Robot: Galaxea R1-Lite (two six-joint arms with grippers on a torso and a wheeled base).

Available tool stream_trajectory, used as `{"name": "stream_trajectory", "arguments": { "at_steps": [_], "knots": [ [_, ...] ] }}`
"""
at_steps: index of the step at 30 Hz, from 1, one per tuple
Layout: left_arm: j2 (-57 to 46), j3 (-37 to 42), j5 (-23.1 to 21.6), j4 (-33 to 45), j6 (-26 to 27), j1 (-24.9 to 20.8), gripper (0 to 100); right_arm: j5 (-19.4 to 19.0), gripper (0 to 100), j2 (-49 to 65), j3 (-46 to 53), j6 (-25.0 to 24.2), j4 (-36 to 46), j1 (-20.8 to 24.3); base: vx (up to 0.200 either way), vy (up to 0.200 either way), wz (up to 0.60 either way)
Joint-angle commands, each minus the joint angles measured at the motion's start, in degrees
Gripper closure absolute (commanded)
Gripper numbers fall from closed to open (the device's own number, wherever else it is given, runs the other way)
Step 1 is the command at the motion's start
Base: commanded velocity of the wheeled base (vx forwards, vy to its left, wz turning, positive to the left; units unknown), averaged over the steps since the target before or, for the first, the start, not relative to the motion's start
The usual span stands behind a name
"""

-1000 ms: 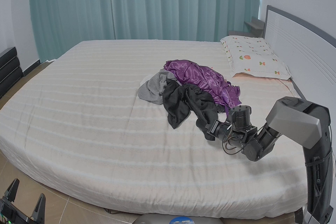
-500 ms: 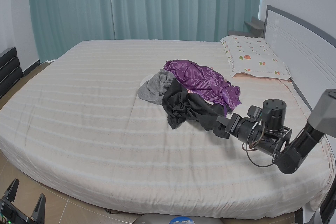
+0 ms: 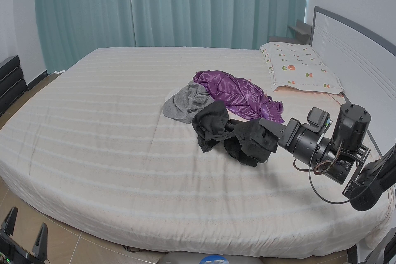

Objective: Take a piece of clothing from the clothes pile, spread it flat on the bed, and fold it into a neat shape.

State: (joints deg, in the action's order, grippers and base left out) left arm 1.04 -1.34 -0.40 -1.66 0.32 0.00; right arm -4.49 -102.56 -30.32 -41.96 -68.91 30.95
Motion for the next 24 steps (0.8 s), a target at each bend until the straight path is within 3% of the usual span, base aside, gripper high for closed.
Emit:
{"name": "stream_trajectory", "arguments": {
  "at_steps": [1,7,17,22,24],
  "knots": [
    [9.9,-11.4,-2.1,-3.5,-5.4,-0.1,0,0.2,100,2.3,0.0,0.0,-0.1,1.0,0.0,0.0,0.0],
    [28.0,-14.9,-11.4,-5.1,-5.4,-0.7,0,0.1,100,3.8,0.7,0.0,0.0,1.2,0.0,0.0,0.0],
    [53.5,-15.0,-13.6,-11.1,-5.3,-7.9,0,0.3,100,3.1,1.8,0.1,0.1,1.2,0.0,0.0,0.0],
    [70.0,-14.7,-13.7,-20.4,-6.1,-12.0,0,0.2,100,2.2,1.3,0.2,0.1,0.9,0.0,0.0,0.0],
    [70.9,-14.7,-13.7,-21.0,-6.3,-12.0,0,0.2,100,2.2,1.3,0.2,0.1,0.9,0.0,0.0,0.0]
  ]
}}
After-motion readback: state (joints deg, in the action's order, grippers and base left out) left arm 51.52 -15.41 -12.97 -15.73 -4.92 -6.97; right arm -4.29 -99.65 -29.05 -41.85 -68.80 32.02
